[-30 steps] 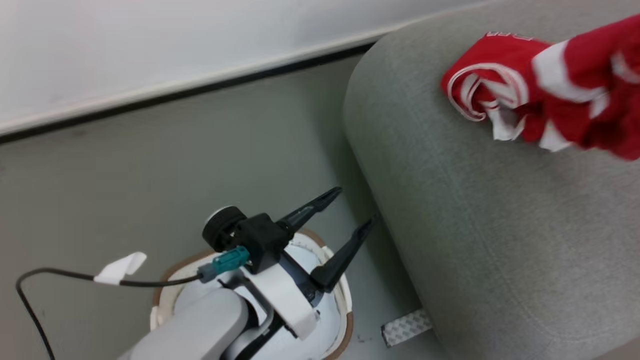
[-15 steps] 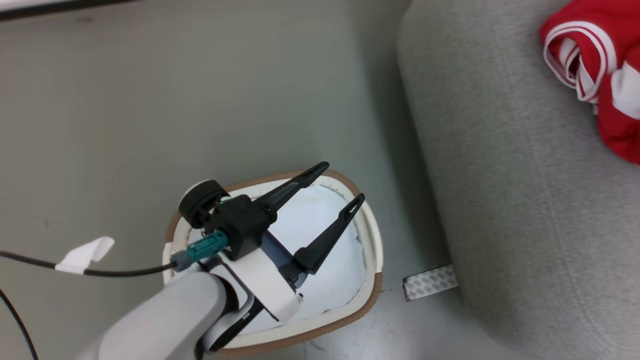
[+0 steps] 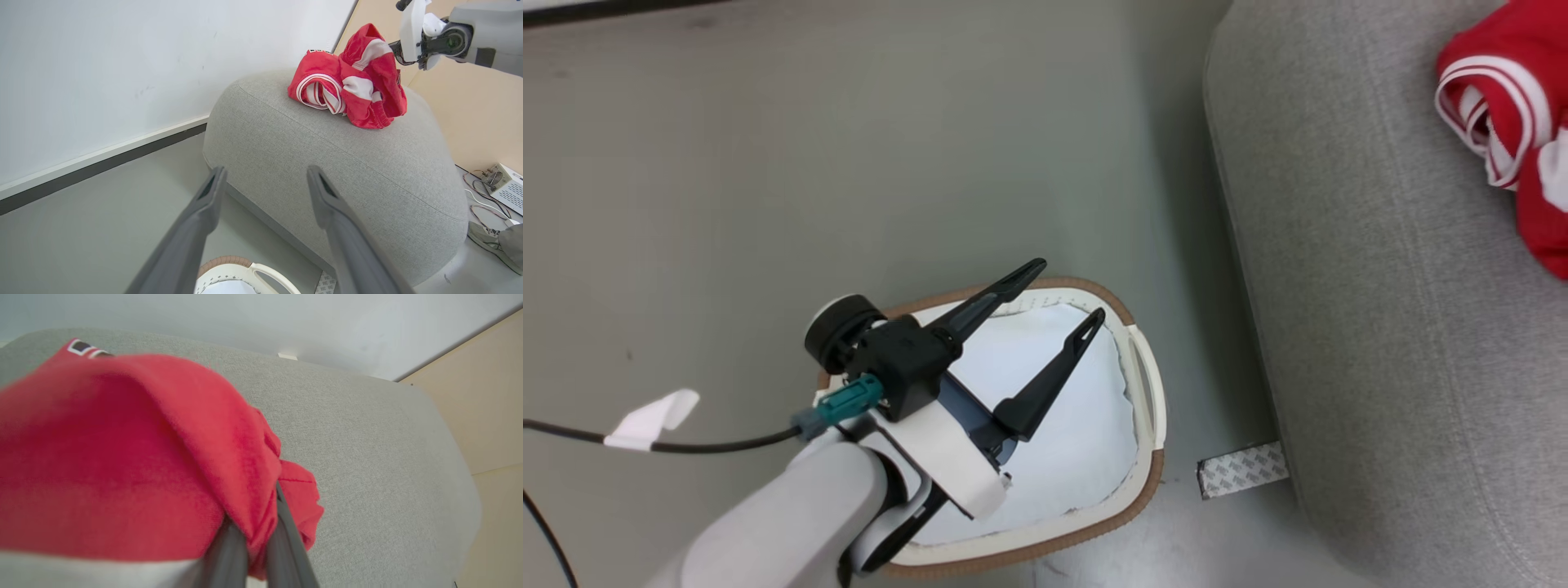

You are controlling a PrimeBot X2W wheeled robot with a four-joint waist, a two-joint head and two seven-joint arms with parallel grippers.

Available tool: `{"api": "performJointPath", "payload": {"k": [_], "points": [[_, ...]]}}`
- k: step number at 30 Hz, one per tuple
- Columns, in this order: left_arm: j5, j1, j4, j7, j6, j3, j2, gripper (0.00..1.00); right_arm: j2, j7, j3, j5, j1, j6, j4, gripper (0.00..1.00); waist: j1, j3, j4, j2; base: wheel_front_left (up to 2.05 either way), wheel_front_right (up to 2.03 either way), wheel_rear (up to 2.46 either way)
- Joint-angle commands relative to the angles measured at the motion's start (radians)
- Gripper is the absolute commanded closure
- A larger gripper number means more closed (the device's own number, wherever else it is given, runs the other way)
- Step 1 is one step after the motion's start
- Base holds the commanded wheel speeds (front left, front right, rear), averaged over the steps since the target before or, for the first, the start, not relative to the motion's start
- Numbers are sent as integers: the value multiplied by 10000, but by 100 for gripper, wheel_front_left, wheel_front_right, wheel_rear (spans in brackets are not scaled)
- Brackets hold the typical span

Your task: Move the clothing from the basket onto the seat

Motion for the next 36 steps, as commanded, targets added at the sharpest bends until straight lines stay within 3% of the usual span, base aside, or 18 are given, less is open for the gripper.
{"api": "performJointPath", "payload": {"k": [1,7,13,23,28,36], "points": [[-91,78,77,-77,-5,-18,-54,0,76,105,96,143,-97,-26,11,0,-1,-166,-55,0,0,0,0],[-282,410,488,-284,43,-126,-318,0,-247,1025,1486,1354,554,-26,-213,0,-1,-1253,-221,0,0,0,0],[-594,968,1031,-633,197,-38,-605,0,-1278,1992,3235,2932,1308,-26,-971,0,-1,-2781,-343,0,0,0,0],[-1149,1862,1539,-985,817,923,-835,0,-2847,693,5202,5065,2005,-26,-3184,0,-1,-4983,-10,0,0,0,0],[-1192,2249,1664,-1031,1084,1610,-737,0,-2643,-514,5180,5585,2259,-26,-3707,0,-1,-5668,468,0,0,0,0],[-1181,3261,1360,-1035,1344,3203,-437,0,-1566,-2380,4622,5898,3744,-27,-4833,0,-1,-6015,1191,0,0,0,0]]}}
